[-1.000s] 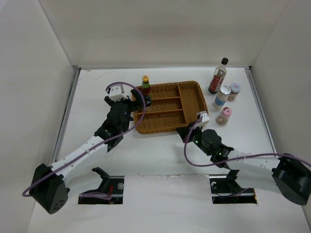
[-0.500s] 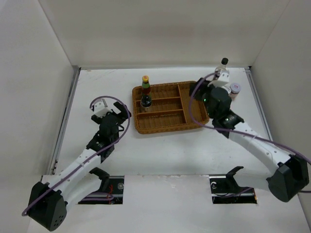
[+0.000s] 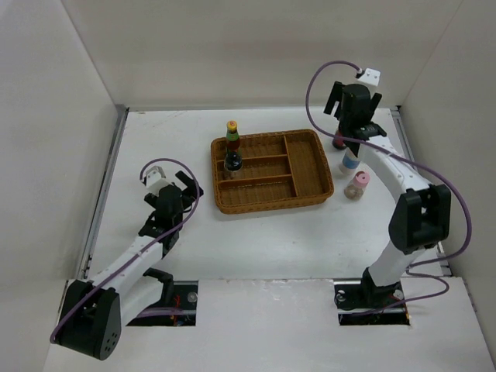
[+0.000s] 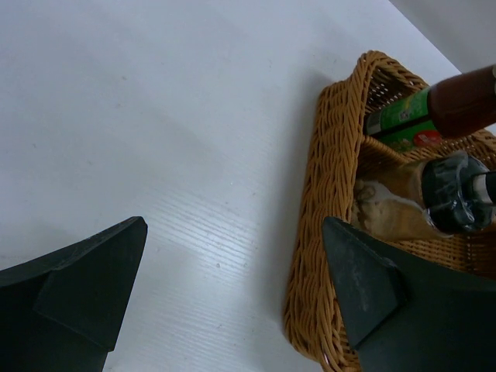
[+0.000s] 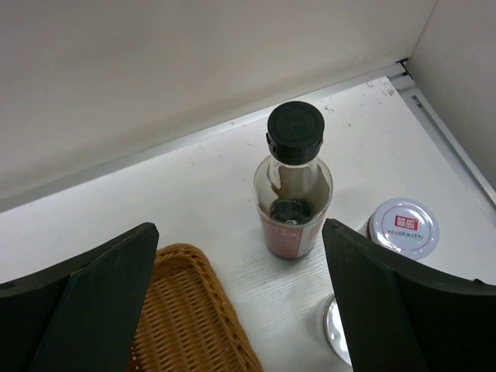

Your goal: Organize the condiment bottles

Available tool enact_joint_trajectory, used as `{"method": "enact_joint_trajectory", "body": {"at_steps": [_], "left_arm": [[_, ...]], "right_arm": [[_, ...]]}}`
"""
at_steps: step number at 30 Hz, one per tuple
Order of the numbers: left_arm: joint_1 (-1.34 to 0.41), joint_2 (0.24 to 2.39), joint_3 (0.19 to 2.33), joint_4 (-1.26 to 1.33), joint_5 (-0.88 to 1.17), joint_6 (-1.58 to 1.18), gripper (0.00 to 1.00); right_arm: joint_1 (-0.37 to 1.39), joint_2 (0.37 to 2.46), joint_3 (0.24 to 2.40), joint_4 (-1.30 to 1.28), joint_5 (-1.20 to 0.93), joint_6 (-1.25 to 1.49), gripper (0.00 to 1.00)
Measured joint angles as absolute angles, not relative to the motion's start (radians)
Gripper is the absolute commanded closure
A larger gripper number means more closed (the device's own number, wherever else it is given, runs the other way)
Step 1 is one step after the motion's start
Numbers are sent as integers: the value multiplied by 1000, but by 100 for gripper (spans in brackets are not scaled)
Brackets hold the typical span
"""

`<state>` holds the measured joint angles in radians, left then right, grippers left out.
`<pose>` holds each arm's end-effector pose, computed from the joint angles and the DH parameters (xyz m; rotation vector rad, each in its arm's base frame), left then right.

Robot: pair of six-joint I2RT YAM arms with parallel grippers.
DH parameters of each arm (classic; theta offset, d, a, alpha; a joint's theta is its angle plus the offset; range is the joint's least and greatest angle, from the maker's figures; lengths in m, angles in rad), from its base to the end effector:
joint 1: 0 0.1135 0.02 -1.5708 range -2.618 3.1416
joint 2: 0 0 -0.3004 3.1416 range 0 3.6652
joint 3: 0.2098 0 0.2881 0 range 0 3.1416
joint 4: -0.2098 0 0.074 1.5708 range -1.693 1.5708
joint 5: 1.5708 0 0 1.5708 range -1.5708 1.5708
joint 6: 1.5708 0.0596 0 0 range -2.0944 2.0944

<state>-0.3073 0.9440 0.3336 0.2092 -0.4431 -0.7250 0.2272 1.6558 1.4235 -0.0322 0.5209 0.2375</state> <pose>0.2239 -0.0442 0.1945 -0.6776 1.8173 -0.2510 0.4498 0.0736 0.3735 0.3691 1.7637 -0.1468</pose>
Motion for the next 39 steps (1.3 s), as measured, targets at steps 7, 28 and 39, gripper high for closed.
{"method": "enact_joint_trajectory", "body": {"at_steps": [7, 28, 39], "left_arm": [[-294, 948, 310, 274, -385, -733, 0], [-291, 977, 278, 382, -338, -734, 0], [-288, 971, 263, 416, -324, -734, 0]], "right_arm": [[177, 1798, 1586, -113, 532, 191, 6], [131, 1927, 1645, -37, 501, 91, 82], [178, 1905, 1702, -15, 517, -14, 83]]}}
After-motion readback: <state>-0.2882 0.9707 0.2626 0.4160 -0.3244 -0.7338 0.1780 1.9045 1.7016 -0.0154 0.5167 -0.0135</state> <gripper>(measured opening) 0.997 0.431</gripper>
